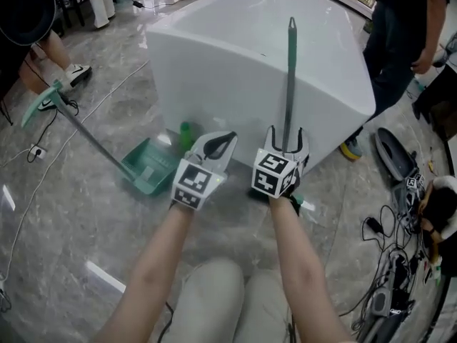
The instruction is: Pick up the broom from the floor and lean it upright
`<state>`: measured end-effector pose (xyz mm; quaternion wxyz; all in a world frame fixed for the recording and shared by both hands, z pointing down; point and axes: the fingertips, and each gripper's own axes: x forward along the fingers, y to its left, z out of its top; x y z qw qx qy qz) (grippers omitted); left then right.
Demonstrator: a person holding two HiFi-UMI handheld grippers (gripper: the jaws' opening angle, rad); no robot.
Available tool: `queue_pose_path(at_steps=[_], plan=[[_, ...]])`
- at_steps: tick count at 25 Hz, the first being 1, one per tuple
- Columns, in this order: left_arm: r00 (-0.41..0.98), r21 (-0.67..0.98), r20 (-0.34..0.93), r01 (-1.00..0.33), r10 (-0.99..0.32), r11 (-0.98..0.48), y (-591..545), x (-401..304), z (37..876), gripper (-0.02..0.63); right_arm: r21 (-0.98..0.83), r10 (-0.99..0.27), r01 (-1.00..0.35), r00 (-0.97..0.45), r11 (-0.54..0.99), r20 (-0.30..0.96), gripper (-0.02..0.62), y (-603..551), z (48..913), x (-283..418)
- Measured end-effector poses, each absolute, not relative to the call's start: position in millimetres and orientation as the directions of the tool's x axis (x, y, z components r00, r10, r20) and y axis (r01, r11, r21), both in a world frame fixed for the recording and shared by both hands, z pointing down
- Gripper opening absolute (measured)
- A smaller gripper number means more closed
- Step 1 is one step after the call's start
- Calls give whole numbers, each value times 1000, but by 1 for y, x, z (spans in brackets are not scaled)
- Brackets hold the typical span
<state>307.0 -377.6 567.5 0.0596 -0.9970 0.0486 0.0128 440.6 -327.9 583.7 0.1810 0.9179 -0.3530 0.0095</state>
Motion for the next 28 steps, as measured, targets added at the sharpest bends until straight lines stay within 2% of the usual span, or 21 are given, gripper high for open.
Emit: queue_pose_path(at_steps=[2, 6, 7, 8, 10, 13, 16, 22, 28], plan=[[995, -123, -37, -95, -91, -988, -370, 308, 566, 0, 317, -749, -743, 649, -589, 131, 345, -320, 579, 425], [995, -142, -66, -78, -69, -987, -350, 311, 555, 0, 247, -918, -899, 391, -363, 74, 330, -290, 555, 384], [995, -141, -75, -77, -67, -987, -345, 311, 552, 0, 236, -939, -918, 341, -320, 54, 285, -279, 547, 374], [994, -137, -82, -77, -67, -988, -339, 311, 547, 0, 235, -952, -928, 305, -288, 39, 179, -268, 538, 365], [994, -125, -88, -81, -70, -989, -328, 311, 535, 0, 254, -965, -936, 261, -245, 31, 7, -250, 520, 352], [996, -91, -66, -66, -60, -994, -303, 305, 508, 0, 248, -973, -950, 213, -187, 84, 2, -232, 498, 338], [999, -84, -23, -32, -30, -996, -271, 295, 471, 0, 142, -975, -977, 176, -157, 136, 2, -214, 469, 325], [999, -84, -23, 21, 23, -996, -236, 276, 365, 0, -7, -973, -982, 188, -191, 132, 2, -198, 373, 306], [998, -22, -4, 66, 66, -998, -222, 254, 249, 0, 10, -968, -981, 195, -196, 159, 2, -196, 252, 285]])
